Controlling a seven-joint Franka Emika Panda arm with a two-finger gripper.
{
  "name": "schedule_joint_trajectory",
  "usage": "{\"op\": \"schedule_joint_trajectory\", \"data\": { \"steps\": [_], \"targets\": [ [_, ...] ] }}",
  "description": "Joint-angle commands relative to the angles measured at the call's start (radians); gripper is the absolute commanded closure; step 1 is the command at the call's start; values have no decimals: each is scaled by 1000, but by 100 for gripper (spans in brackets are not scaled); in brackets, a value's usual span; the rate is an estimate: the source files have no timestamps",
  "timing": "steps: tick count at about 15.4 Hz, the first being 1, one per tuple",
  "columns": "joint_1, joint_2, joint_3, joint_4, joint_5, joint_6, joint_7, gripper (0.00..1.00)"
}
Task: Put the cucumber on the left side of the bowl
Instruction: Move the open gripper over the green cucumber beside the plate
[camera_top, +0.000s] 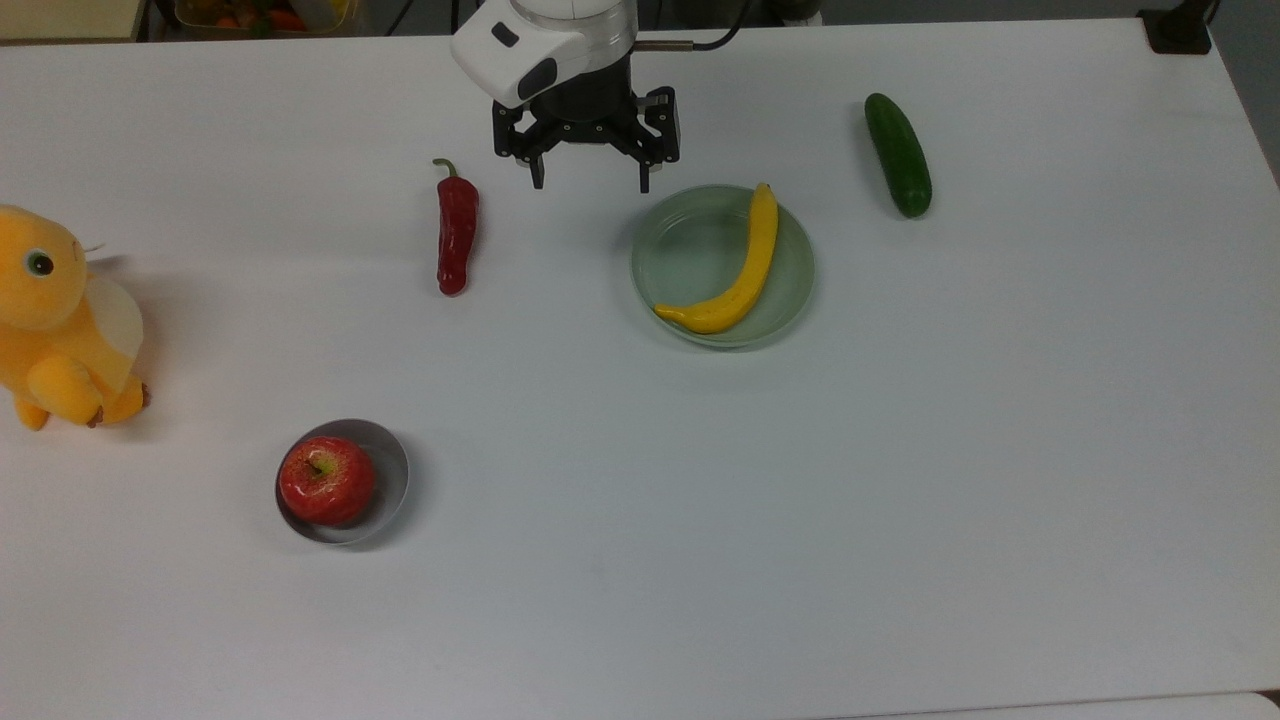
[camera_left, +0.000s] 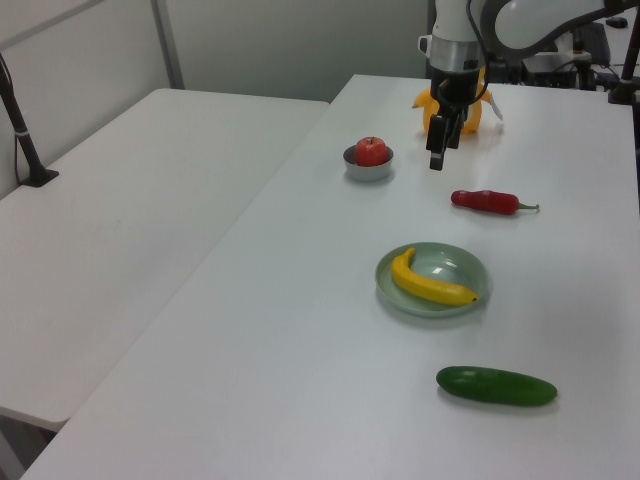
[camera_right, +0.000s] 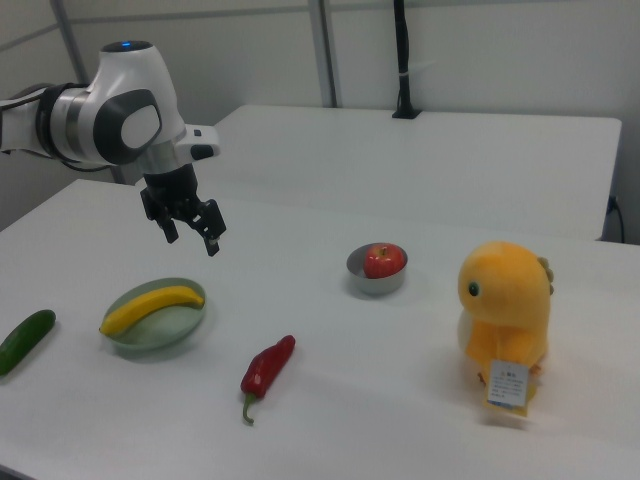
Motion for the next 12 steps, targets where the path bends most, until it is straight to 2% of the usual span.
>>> {"op": "schedule_joint_trajectory", "data": {
  "steps": [1, 12],
  "targets": [
    [-3, -33, -10, -24, -41, -1, -13, 0],
    [14, -32, -4, -27, -30, -1, -7, 0]
  ]
}}
